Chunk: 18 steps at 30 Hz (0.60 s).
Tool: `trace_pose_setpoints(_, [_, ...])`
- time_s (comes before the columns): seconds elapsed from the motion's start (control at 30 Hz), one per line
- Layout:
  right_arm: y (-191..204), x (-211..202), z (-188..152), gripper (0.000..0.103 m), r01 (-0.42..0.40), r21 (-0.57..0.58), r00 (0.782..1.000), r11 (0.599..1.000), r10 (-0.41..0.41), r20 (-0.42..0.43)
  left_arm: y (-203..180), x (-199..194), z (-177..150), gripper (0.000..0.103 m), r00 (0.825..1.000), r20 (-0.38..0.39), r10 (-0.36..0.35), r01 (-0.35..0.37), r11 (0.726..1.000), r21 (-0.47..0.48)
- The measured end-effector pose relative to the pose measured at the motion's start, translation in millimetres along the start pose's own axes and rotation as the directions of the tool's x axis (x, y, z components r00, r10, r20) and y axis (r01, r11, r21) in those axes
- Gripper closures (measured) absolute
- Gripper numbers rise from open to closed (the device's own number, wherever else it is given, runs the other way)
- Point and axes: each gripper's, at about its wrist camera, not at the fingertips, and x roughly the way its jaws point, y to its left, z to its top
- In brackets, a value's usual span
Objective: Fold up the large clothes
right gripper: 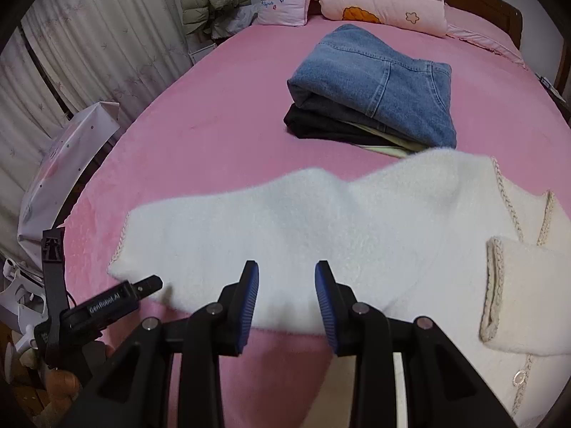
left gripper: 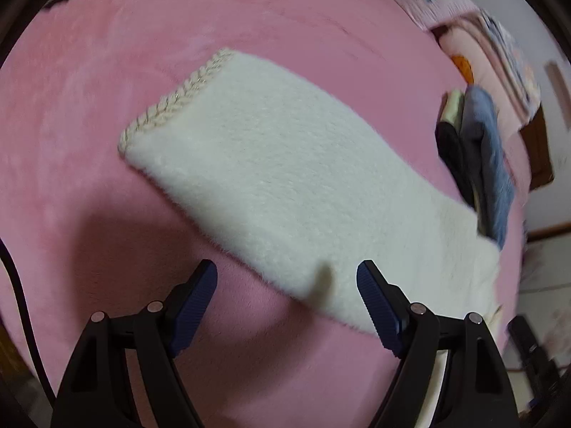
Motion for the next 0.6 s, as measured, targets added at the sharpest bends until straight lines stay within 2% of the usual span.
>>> trace_pose_setpoints(0.13, [-6, 0, -5, 0.070, 0.004, 0.015, 1.000, 1.000, -0.004, -0.016, 18, 6, -4, 0.025, 0.997, 0.032, -0.076, 0.079, 0.993, -0.093])
trace_pose_setpoints(0.23, [-13, 0, -10, 0.070, 0.005, 0.030, 0.999, 1.000, -0.004, -0.034, 24, 11, -3, 0.036, 0.992, 0.073, -0.099, 0.107, 0.989, -0.107])
trace_pose_setpoints(0.33, [-20, -2, -14, 0.070, 0.005, 0.043, 0.999, 0.999, -0.003, -0.044, 26, 18, 6, 0.052, 0.989, 0.101, -0.108, 0.119, 0.987, -0.110])
trace_pose_setpoints(0.37, [-22, -3, -16, 0.070, 0.003, 0.044, 0.999, 0.999, -0.001, -0.045, 26, 20, 9, 0.061, 0.989, 0.108, -0.104, 0.116, 0.987, -0.111])
trace_pose_setpoints(0.4, [-25, -4, -18, 0.070, 0.004, 0.046, 0.999, 0.999, -0.002, -0.047, 24, 23, 13, 0.076, 0.989, 0.117, -0.088, 0.101, 0.988, -0.115])
trace_pose_setpoints(0.47, [-31, -6, -22, 0.070, 0.007, 0.051, 0.999, 0.999, -0.004, -0.046, 15, 25, 19, 0.093, 0.991, 0.127, -0.045, 0.059, 0.992, -0.110])
trace_pose_setpoints(0.53, [-39, -11, -26, 0.070, 0.011, 0.066, 0.999, 0.998, -0.008, -0.042, -1, 18, 20, 0.095, 0.988, 0.152, 0.006, 0.005, 0.997, -0.075])
trace_pose_setpoints(0.6, [-50, -17, -30, 0.070, 0.011, 0.090, 0.999, 0.996, -0.007, -0.040, -27, 0, 17, 0.096, 0.979, 0.203, 0.018, -0.015, 1.000, -0.014])
